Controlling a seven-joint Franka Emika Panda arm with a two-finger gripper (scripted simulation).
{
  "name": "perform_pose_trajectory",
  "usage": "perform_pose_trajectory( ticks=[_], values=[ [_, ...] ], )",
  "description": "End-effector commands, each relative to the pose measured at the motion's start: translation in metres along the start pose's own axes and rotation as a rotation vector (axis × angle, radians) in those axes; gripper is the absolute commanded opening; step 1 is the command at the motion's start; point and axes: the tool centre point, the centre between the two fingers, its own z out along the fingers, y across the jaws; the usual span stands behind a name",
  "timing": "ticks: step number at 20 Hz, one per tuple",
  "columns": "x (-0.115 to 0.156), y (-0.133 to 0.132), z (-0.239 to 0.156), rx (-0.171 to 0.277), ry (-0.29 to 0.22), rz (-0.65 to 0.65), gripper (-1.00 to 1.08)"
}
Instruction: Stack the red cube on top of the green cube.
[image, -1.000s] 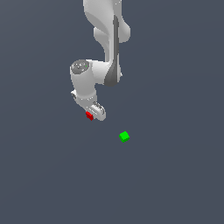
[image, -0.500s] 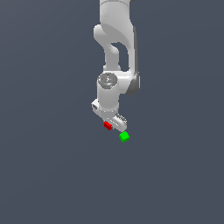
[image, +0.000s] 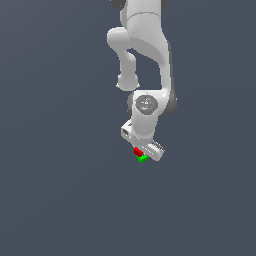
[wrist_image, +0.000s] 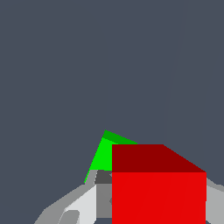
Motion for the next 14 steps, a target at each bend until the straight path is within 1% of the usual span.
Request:
perform_pose_trajectory(
  ticks=[1,7,8,14],
  values=[
    [-0.0009,-0.0097,0.0017,0.0,0.001,0.002,-1.0],
    [-0.0015,-0.0172,0.0032,0.0,0.001,0.002,-1.0],
    [-0.0015,-0.0172,0.0032,0.0,0.001,0.002,1.0],
    [-0.0015,-0.0172,0.0032,0.0,0.001,0.002,1.0]
  ],
)
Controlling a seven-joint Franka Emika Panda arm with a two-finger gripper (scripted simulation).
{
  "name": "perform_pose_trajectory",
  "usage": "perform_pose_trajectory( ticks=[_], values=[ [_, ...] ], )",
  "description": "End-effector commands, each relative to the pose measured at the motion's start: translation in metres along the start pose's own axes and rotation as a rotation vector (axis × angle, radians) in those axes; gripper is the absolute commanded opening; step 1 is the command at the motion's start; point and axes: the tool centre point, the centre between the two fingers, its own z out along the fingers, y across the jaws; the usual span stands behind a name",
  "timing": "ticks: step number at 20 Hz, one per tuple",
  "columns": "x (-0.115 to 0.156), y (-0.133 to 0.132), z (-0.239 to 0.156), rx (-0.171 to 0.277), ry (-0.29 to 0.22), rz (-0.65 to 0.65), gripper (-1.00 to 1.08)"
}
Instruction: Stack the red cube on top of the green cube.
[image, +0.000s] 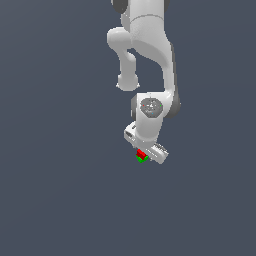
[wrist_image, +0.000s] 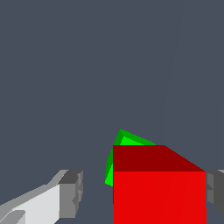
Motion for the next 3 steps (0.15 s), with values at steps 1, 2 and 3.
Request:
perform_pose_trajectory(
  ticks=[1,2,3],
  values=[
    [0.0001,0.0,0.0,0.0,0.0,0.0,1.0],
    [0.0001,0.0,0.0,0.0,0.0,0.0,1.0],
    [0.0001,0.0,0.0,0.0,0.0,0.0,1.0]
  ],
)
